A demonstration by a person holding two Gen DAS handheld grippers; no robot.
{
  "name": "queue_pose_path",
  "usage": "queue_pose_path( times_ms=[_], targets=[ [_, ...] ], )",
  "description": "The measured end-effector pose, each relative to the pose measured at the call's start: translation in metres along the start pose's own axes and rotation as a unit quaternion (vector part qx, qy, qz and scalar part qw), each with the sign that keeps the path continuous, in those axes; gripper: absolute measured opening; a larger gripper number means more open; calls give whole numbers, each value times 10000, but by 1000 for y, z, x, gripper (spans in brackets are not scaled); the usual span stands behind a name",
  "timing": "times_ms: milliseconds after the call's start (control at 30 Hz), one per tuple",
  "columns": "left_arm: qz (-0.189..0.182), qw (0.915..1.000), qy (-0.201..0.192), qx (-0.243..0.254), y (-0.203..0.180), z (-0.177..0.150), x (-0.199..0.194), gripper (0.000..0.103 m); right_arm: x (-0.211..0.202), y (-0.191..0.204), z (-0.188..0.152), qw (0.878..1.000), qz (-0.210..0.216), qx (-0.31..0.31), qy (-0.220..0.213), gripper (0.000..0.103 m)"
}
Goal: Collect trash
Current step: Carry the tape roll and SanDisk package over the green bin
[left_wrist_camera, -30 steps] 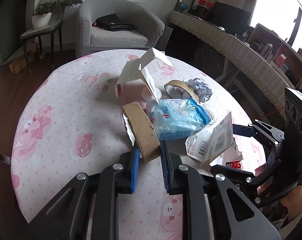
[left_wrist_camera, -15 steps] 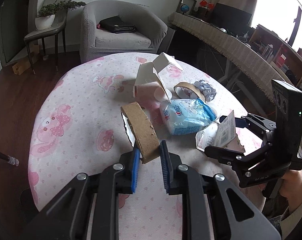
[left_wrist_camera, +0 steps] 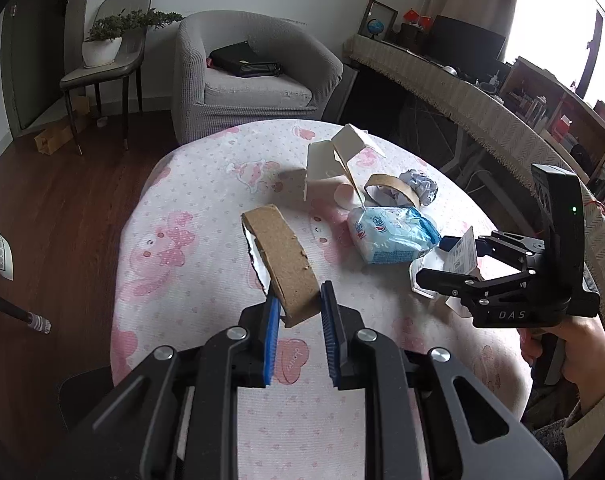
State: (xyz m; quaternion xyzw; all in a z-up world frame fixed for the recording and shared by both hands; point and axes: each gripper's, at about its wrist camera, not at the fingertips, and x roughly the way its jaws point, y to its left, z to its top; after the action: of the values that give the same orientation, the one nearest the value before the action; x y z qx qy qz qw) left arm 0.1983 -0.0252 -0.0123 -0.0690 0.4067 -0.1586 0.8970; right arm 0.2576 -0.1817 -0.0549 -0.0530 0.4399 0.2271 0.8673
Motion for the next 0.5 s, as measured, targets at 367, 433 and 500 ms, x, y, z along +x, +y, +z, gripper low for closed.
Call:
queue_pose_path(
  times_ms=[367,433,500],
  targets=[
    [259,9996,-123,56,17,-10,-31,22,-17,31,-16,9984,476,264,117,73],
    [319,9993,-162,85,19,-12,-37,22,-17,38,-18,9974,634,328,137,73],
    [331,9992,-198,65,24,-15,-44,22,-16,45,-20,9954,842,441,152,73]
  ],
)
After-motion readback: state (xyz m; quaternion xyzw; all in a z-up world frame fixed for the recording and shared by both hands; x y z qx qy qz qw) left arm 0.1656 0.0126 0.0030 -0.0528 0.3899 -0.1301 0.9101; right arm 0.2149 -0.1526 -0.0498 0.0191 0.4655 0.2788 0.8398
